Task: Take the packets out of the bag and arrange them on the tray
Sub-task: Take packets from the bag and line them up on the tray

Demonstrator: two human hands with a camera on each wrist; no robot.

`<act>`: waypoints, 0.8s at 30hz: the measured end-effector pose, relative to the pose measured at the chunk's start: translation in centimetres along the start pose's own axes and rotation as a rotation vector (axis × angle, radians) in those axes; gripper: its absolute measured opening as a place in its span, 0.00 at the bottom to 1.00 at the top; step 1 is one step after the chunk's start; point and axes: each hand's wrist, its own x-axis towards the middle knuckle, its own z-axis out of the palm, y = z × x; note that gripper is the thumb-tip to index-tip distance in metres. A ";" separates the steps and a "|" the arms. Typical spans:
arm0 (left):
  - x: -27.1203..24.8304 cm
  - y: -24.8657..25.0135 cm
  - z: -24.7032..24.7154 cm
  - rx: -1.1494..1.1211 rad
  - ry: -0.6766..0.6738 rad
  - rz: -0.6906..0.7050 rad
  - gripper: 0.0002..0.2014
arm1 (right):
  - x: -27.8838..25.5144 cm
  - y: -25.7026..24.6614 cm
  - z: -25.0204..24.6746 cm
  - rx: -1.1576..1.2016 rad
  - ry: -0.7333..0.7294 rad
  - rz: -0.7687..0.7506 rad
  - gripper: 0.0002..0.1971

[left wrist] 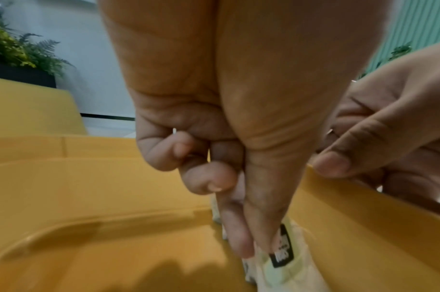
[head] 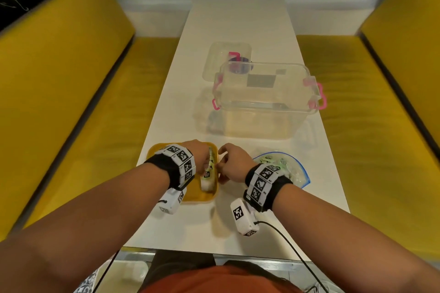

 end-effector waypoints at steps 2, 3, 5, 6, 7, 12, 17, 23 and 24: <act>0.3 -0.2 0.0 -0.009 0.010 -0.012 0.09 | -0.1 0.0 0.0 -0.003 0.000 0.004 0.16; 0.3 -0.2 0.0 -0.018 0.009 -0.015 0.09 | -0.1 0.0 0.0 -0.007 -0.002 0.006 0.16; 0.1 -0.2 0.0 -0.024 0.013 -0.023 0.05 | -0.2 -0.1 0.0 -0.012 0.000 0.013 0.17; 0.0 -0.3 0.0 -0.028 0.022 -0.024 0.05 | -0.3 -0.2 -0.1 -0.021 0.005 0.019 0.17; -0.1 -0.4 0.0 -0.038 0.038 -0.024 0.07 | -0.4 -0.4 -0.2 -0.035 0.009 0.026 0.17; -1.9 -0.5 -2.1 -0.175 0.232 -0.029 0.07 | -2.0 -1.9 -2.5 -0.016 0.048 -0.025 0.16; -3.9 3.3 -4.8 -0.281 0.419 0.148 0.08 | -4.1 -1.0 -7.7 -0.150 0.341 -0.226 0.15; -2.3 10.1 -4.2 -0.317 0.376 0.305 0.09 | -5.7 5.1 -11.3 -0.397 0.477 -0.030 0.06; -1.7 10.9 -3.8 -0.314 0.357 0.307 0.09 | -6.0 6.2 -11.4 -0.432 0.452 0.016 0.06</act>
